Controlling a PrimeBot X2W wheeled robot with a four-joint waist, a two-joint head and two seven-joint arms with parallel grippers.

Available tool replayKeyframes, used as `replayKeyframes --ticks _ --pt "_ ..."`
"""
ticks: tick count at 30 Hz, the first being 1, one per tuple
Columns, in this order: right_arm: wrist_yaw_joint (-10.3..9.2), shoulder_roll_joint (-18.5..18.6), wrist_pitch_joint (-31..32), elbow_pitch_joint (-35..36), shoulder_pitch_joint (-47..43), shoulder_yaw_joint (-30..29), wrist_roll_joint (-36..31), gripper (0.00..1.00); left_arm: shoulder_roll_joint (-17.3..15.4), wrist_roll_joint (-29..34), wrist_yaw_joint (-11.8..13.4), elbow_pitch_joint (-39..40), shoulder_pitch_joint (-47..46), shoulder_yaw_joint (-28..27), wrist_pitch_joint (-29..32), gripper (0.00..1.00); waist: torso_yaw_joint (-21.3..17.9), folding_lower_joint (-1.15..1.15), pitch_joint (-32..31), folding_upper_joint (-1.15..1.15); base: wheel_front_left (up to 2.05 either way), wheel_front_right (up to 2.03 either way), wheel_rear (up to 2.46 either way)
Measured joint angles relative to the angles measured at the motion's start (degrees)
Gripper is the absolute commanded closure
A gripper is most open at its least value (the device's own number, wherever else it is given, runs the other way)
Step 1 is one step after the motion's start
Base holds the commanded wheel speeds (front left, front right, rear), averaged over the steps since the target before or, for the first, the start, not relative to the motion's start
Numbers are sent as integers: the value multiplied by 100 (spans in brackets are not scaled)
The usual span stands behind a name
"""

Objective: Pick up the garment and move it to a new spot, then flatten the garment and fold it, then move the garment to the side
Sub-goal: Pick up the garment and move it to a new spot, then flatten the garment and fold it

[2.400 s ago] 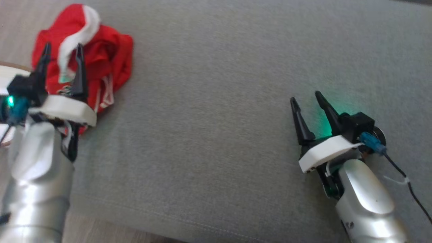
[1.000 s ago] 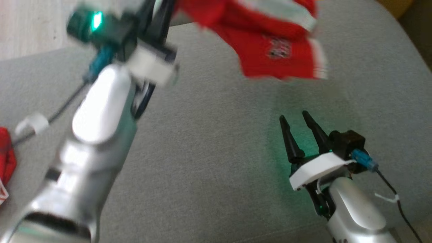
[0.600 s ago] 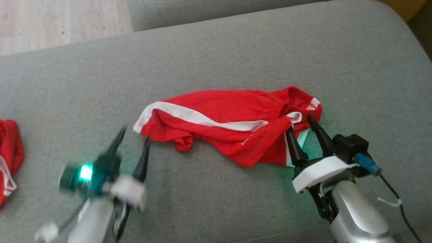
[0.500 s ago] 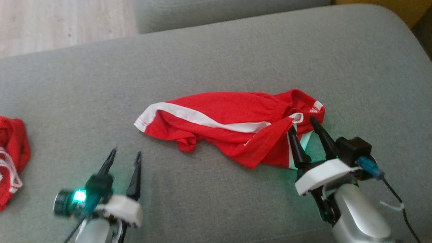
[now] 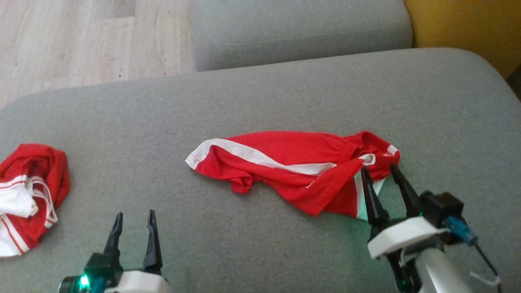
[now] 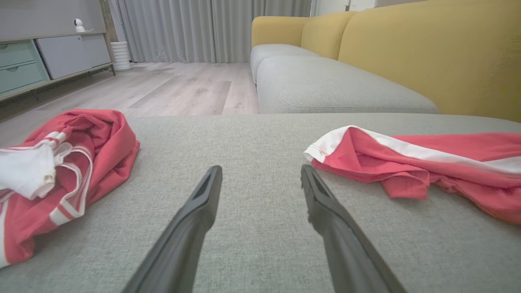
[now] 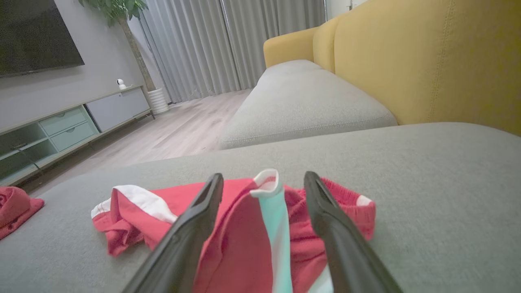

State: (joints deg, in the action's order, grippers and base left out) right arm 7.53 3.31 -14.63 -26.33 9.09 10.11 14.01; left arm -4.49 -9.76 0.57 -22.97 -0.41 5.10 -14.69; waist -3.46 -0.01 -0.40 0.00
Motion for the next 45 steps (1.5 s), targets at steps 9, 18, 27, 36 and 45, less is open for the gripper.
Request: replayKeyframes --ticks 9,18,27,36,45 --pt "0 -25 0 -21 -387 4 12 0 143 178 -194 16 110 -230 0 0 69 0 -146 0 0 0 0" --pt "0 -25 0 121 483 207 0 0 159 235 -313 -52 99 -165 0 0 303 1 -35 0 0 0 0" --pt "0 -23 0 -1182 1599 -21 -287 0 168 66 -313 -242 85 118 0 0 668 2 80 0 0 0 0" --pt "0 -23 0 -1786 722 -105 -73 0 168 59 -310 -266 86 143 0 0 647 1 156 0 0 0 0" --pt "0 -27 0 -1798 705 319 499 0 168 59 -318 -318 65 225 0 0 608 1 187 0 0 0 0"
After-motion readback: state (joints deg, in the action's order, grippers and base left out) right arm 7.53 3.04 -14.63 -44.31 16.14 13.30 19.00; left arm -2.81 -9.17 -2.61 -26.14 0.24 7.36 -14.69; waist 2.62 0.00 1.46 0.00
